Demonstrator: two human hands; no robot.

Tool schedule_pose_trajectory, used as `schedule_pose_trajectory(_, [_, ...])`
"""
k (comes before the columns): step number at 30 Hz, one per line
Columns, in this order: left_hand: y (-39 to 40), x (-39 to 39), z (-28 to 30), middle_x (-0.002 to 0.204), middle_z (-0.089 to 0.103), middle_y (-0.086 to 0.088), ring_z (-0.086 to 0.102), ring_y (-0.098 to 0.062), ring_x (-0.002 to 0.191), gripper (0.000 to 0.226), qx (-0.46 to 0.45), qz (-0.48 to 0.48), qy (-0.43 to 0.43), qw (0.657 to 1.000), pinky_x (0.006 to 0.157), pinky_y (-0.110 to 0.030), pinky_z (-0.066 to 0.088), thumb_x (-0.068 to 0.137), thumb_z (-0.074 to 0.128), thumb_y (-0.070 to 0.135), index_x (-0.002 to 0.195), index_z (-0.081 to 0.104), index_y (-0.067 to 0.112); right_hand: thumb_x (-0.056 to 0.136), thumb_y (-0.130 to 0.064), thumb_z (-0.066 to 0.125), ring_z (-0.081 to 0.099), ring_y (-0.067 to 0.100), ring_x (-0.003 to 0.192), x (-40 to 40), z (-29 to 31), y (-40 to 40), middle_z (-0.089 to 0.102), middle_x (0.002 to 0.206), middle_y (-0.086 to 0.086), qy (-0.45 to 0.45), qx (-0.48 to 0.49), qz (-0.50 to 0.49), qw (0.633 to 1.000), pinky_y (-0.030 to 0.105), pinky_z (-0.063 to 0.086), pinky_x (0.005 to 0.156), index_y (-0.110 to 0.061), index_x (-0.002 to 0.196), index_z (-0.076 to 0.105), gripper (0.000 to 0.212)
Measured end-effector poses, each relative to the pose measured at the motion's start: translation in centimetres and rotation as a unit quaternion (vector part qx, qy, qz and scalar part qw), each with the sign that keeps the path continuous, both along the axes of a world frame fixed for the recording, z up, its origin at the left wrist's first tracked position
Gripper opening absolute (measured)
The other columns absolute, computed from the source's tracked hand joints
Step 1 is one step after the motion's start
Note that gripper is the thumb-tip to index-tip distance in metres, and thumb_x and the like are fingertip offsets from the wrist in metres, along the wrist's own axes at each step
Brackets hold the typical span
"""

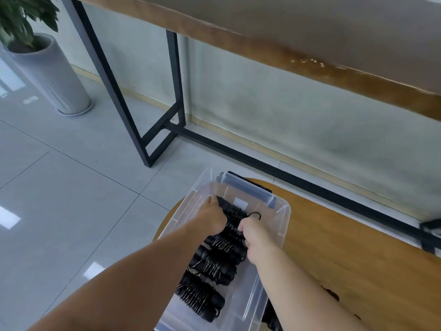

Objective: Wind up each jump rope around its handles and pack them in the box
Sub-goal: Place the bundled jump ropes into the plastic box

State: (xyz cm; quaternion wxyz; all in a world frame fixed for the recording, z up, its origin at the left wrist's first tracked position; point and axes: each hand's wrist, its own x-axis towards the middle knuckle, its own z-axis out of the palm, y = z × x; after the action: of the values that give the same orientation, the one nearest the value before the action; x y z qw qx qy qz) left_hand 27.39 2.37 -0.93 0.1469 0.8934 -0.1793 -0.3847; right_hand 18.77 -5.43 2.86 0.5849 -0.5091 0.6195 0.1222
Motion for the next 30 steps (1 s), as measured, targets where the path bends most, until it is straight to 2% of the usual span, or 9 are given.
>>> schedule_pose_trajectory(7, [-0.6, -1.6, -0.5, 0.163, -0.009, -0.013, -0.004, -0.031, 0.151, 0.083, 0.016, -0.018, -0.058, 0.998, 0.124, -0.041, 0.011, 0.089, 0.045, -0.002, 0.155, -0.006, 0.002, 0.089, -0.001, 0.049, 0.036, 0.020, 0.074, 0.4, 0.0, -0.4, 0.046, 0.104, 0.009, -0.019, 0.010, 0.003, 1.000, 0.033, 0.036, 0.074, -0.007, 0.132, 0.046, 0.043])
schedule_pose_trajectory(10, [-0.7, -1.1, -0.7, 0.163, -0.002, -0.016, -0.003, -0.029, 0.151, 0.074, 0.017, -0.037, -0.078, 0.996, 0.124, -0.040, 0.010, 0.088, 0.044, 0.000, 0.154, 0.009, -0.003, 0.093, -0.001, 0.047, 0.042, 0.024, 0.093, 0.3, 0.2, -0.8, 0.047, 0.105, 0.008, -0.021, 0.017, -0.010, 1.000, 0.032, 0.039, 0.080, -0.006, 0.136, 0.045, 0.043])
schedule_pose_trajectory(15, [-0.3, -1.3, 1.1, 0.152, 0.030, -0.012, 0.028, -0.031, 0.142, 0.055, -0.018, 0.017, -0.103, 0.994, 0.116, -0.041, 0.032, 0.087, 0.041, -0.002, 0.142, 0.043, 0.004, 0.094, 0.002, 0.048, 0.040, 0.026, 0.114, -0.9, 3.0, -1.0, 0.039, 0.146, 0.015, -0.063, 0.039, -0.028, 0.997, 0.040, 0.039, 0.107, -0.007, 0.146, 0.037, 0.054])
schedule_pose_trajectory(19, [-1.3, -2.9, 5.1, 0.137, 0.053, -0.012, 0.055, -0.030, 0.120, 0.037, -0.111, 0.104, -0.151, 0.977, 0.097, -0.038, 0.047, 0.099, 0.038, 0.010, 0.132, 0.056, 0.012, 0.086, 0.001, 0.057, 0.046, 0.023, 0.108, -1.9, 5.0, -2.0, 0.044, 0.129, 0.016, -0.129, 0.025, -0.004, 0.991, 0.040, 0.045, 0.103, -0.014, 0.148, 0.031, 0.068])
schedule_pose_trajectory(20, [-1.9, -3.6, 6.2, 0.129, 0.059, -0.013, 0.059, -0.031, 0.112, 0.034, -0.139, 0.113, -0.154, 0.972, 0.090, -0.037, 0.048, 0.101, 0.038, 0.015, 0.127, 0.060, 0.013, 0.082, -0.001, 0.060, 0.049, 0.022, 0.097, -2.4, 5.6, -2.6, 0.052, 0.119, 0.013, -0.149, 0.014, 0.001, 0.989, 0.039, 0.049, 0.094, -0.014, 0.138, 0.042, 0.060])
schedule_pose_trajectory(22, [-3.3, -5.7, 8.4, 0.111, 0.068, -0.012, 0.063, -0.029, 0.093, 0.031, -0.190, 0.127, -0.160, 0.960, 0.076, -0.032, 0.050, 0.102, 0.039, 0.021, 0.122, 0.063, 0.015, 0.082, -0.003, 0.059, 0.049, 0.022, 0.080, -4.1, 7.2, -4.3, 0.054, 0.090, 0.007, -0.182, -0.034, 0.025, 0.982, 0.037, 0.048, 0.075, -0.011, 0.096, 0.059, 0.016])
schedule_pose_trajectory(24, [-4.7, -8.5, 10.1, 0.101, 0.069, -0.007, 0.060, -0.022, 0.080, 0.029, -0.247, 0.135, -0.157, 0.947, 0.064, -0.027, 0.045, 0.103, 0.042, 0.022, 0.121, 0.063, 0.015, 0.086, -0.003, 0.056, 0.048, 0.022, 0.079, -6.3, 8.7, -6.8, 0.052, 0.083, 0.006, -0.211, -0.098, 0.047, 0.971, 0.038, 0.044, 0.075, -0.010, 0.076, 0.058, 0.012])
schedule_pose_trajectory(26, [-6.1, -11.6, 11.3, 0.094, 0.069, -0.002, 0.059, -0.016, 0.074, 0.027, -0.297, 0.135, -0.151, 0.933, 0.056, -0.021, 0.040, 0.103, 0.044, 0.023, 0.119, 0.064, 0.017, 0.083, -0.002, 0.056, 0.047, 0.024, 0.078, -8.4, 9.7, -9.6, 0.050, 0.081, 0.008, -0.244, -0.143, 0.040, 0.958, 0.039, 0.041, 0.073, -0.001, 0.075, 0.058, 0.009])
schedule_pose_trajectory(30, [-8.8, -19.5, 11.0, 0.074, 0.059, 0.008, 0.051, -0.007, 0.056, 0.023, -0.321, 0.136, -0.129, 0.928, 0.043, -0.013, 0.032, 0.102, 0.046, 0.027, 0.115, 0.064, 0.022, 0.085, -0.006, 0.060, 0.057, 0.020, 0.077, -14.0, 9.0, -14.8, 0.062, 0.084, 0.007, -0.236, -0.161, 0.038, 0.957, 0.037, 0.054, 0.078, -0.009, 0.077, 0.066, 0.010])
